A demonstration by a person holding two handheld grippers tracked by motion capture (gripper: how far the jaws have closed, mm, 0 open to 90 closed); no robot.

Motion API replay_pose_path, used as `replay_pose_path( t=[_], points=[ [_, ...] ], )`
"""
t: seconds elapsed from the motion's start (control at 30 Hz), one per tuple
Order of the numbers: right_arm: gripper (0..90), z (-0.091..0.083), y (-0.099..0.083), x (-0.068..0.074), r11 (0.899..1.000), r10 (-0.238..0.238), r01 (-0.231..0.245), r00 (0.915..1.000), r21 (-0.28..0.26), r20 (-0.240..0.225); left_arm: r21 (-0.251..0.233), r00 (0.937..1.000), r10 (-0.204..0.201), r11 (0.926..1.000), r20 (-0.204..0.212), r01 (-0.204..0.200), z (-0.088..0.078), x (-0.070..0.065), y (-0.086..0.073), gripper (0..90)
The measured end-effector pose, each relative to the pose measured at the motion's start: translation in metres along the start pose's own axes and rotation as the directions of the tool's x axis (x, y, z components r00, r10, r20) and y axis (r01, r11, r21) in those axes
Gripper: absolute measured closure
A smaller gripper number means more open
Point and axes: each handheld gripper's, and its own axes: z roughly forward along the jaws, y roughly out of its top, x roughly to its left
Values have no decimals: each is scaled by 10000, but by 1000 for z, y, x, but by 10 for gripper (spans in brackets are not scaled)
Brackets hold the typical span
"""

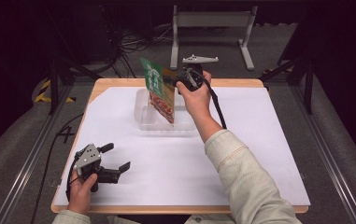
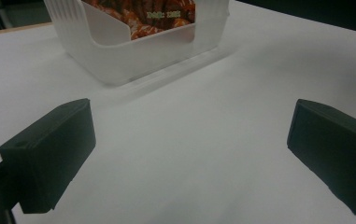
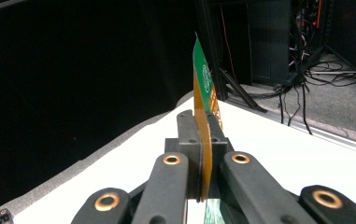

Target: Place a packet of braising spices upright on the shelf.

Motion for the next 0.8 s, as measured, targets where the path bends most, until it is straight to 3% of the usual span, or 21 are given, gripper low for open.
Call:
replay_pose_path(
  t=[0.37,0.8],
  points=[
    [898,-1,-7,-3,9998,201,-201,9998,16,-19,-4,10000,-27,10000,27,27,1,0,0,16],
    [887,-6,-15,-4,9998,93,-94,9999,182,56,65,10000,41,10000,48,-41,2,-1,1,16]
  ],
)
